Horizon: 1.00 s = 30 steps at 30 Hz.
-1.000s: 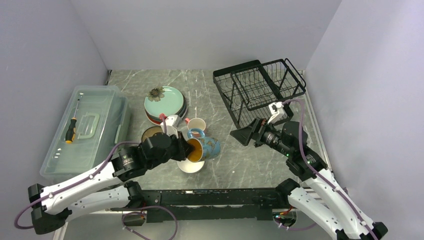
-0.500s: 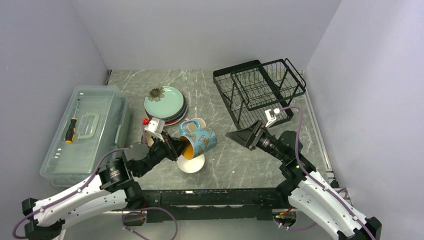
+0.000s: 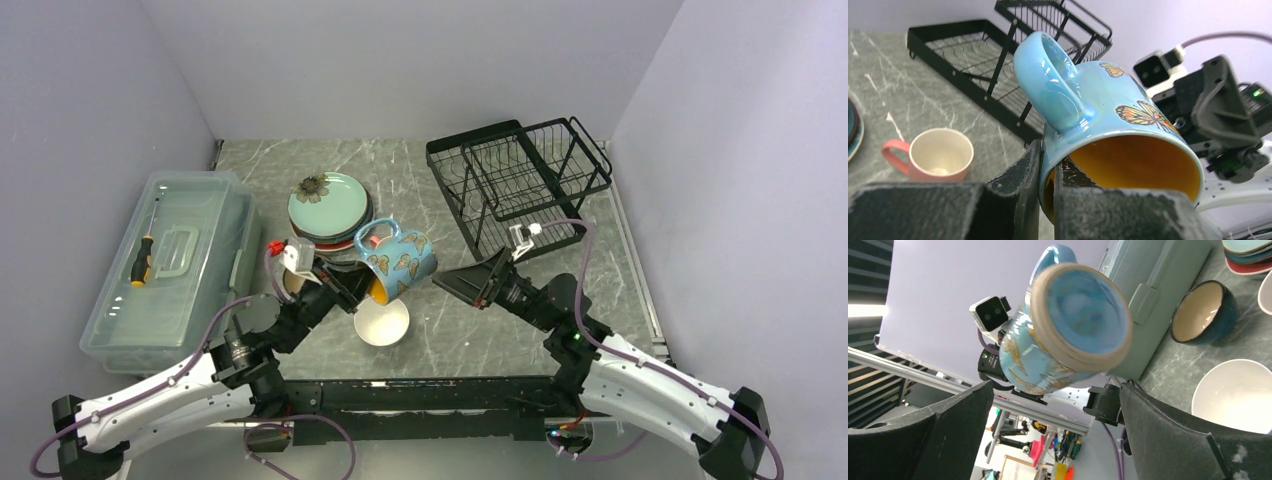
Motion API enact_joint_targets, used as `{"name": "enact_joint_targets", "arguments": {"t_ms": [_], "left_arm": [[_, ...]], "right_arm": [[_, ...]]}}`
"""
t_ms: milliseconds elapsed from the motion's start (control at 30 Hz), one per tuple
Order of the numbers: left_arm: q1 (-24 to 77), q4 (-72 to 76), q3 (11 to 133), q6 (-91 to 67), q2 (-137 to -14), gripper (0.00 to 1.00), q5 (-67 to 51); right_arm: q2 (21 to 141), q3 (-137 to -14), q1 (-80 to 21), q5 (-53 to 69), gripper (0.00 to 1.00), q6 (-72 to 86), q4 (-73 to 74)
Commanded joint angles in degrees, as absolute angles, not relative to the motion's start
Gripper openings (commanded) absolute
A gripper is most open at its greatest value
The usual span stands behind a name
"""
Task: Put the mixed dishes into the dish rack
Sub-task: Turn the cup upside down in the dish rack.
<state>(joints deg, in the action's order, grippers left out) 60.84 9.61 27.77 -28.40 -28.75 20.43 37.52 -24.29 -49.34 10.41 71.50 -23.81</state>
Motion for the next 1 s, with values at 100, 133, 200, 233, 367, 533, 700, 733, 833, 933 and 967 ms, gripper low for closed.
{"name": "enact_joint_targets", "arguments": {"t_ms": [100,133,200,233,367,533,700,733,833,933,967], "left_arm": [[61.0,34.3,28.6,-25.6,-27.9,0.00,21.8],[61.0,35.3,28.4,-25.5,-28.2,0.00,21.4],[61.0,37.7,27.9,-25.3,-28.9,0.00,20.8],[61.1,38.9,27.6,-25.3,-29.0,0.00,20.8],[61.1,41.7,27.0,-24.3,-29.1,0.00,20.6],[61.0,42.3,27.3,-23.1,-29.0,0.00,21.0],[61.0,42.4,28.0,-21.8,-29.0,0.00,20.2],[61.0,42.1,28.1,-21.7,-29.0,0.00,20.1],[61.0,42.5,27.9,-21.7,-28.8,0.00,20.2],[61.0,42.7,27.9,-21.3,-28.6,0.00,20.2],[61.0,43.1,27.8,-21.2,-28.6,0.00,19.9]], "right_arm": [[39.6,-22.0,-54.7,0.9,1.00,72.6,-38.7],[40.3,-21.9,-55.4,0.3,1.00,72.5,-40.2],[41.8,-22.0,-56.4,-0.6,1.00,72.2,-43.6],[42.5,-22.1,-57.0,-1.9,1.00,71.9,-45.0],[45.7,-22.3,-59.5,-6.0,1.00,70.6,-52.0],[50.7,-26.9,-62.7,-8.4,1.00,66.0,-56.2],[54.4,-29.3,-64.9,-12.5,1.00,62.9,-60.9],[55.3,-29.7,-65.1,-13.2,1.00,62.0,-62.1],[57.5,-31.9,-65.9,-13.4,1.00,59.5,-64.8],[59.8,-34.8,-66.6,-12.9,1.00,58.6,-65.3],[60.5,-35.3,-66.8,-13.0,1.00,58.4,-65.5]]}}
